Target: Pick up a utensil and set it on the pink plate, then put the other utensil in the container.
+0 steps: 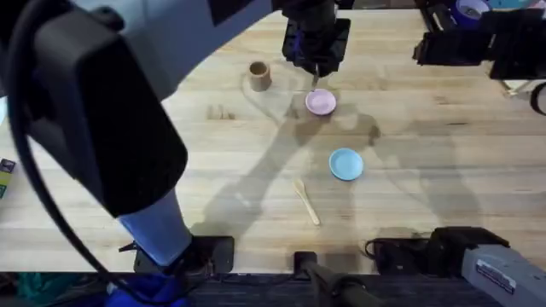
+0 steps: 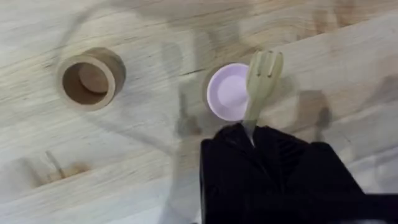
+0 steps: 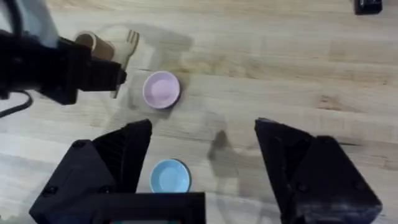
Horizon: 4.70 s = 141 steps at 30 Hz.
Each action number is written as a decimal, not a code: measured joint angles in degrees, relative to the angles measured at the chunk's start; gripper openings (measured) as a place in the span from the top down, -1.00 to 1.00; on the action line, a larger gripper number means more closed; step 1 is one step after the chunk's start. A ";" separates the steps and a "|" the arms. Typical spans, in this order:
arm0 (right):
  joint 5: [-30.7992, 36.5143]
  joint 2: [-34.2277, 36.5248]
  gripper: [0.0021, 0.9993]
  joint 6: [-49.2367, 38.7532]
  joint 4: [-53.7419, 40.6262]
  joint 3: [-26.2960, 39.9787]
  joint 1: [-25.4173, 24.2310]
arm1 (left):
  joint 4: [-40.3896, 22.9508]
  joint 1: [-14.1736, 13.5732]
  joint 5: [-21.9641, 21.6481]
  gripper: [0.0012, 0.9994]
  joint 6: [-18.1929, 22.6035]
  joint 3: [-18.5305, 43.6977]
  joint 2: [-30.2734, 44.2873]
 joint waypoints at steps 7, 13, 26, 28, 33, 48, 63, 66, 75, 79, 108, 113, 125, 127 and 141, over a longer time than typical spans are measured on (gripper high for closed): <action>0.00 -1.63 -0.99 0.00 -0.02 0.00 0.00 | 1.51 0.09 1.07 0.92 0.00 0.02 2.55; 0.00 -1.63 -0.99 0.00 -0.02 0.00 0.00 | 3.57 0.09 3.07 0.92 0.00 0.02 6.62; 0.00 -1.65 -0.99 0.00 -0.02 0.00 0.00 | 4.72 0.09 5.17 0.92 0.00 0.02 12.54; 0.00 -1.65 -0.99 0.00 -0.02 0.00 0.00 | 5.28 0.09 5.25 0.92 0.00 0.02 12.53; 0.00 -1.65 -0.99 0.00 -0.02 0.00 0.00 | 5.63 0.09 5.31 0.92 0.00 0.02 12.54; 0.00 -1.65 -0.99 0.02 0.00 0.00 0.00 | 4.36 0.09 5.31 0.92 0.00 0.02 12.54; 0.00 -1.65 -0.99 0.00 0.39 0.00 0.00 | 3.97 0.09 5.31 0.92 1.06 0.02 12.53; 0.00 -1.65 -0.99 0.00 0.39 0.00 0.00 | 4.01 0.09 5.31 0.92 1.08 0.02 12.54; 0.00 -1.63 -0.99 0.00 0.39 0.00 0.00 | 3.62 0.09 5.33 0.92 1.12 0.02 12.54; 0.00 -1.64 -0.99 0.00 0.42 0.00 0.00 | 3.73 0.09 5.33 0.92 1.12 0.02 12.54; 0.00 -1.65 -0.99 0.00 0.39 0.00 0.00 | 4.01 0.09 5.74 -0.99 1.27 0.02 12.54; 0.00 -1.64 -0.99 0.00 0.39 0.00 0.00 | 4.01 0.09 5.74 -0.99 1.28 0.02 12.54; 0.00 -1.65 -0.99 0.00 0.41 0.00 0.00 | -4.63 0.23 1.06 -0.99 2.24 11.97 13.39; 0.00 -1.65 -0.99 0.00 0.42 0.00 0.00 | -6.41 0.46 0.37 -0.99 3.58 15.14 13.39; 0.00 -1.64 -0.99 0.00 0.42 0.00 0.00 | -16.84 8.80 -1.16 -0.99 8.27 25.20 13.39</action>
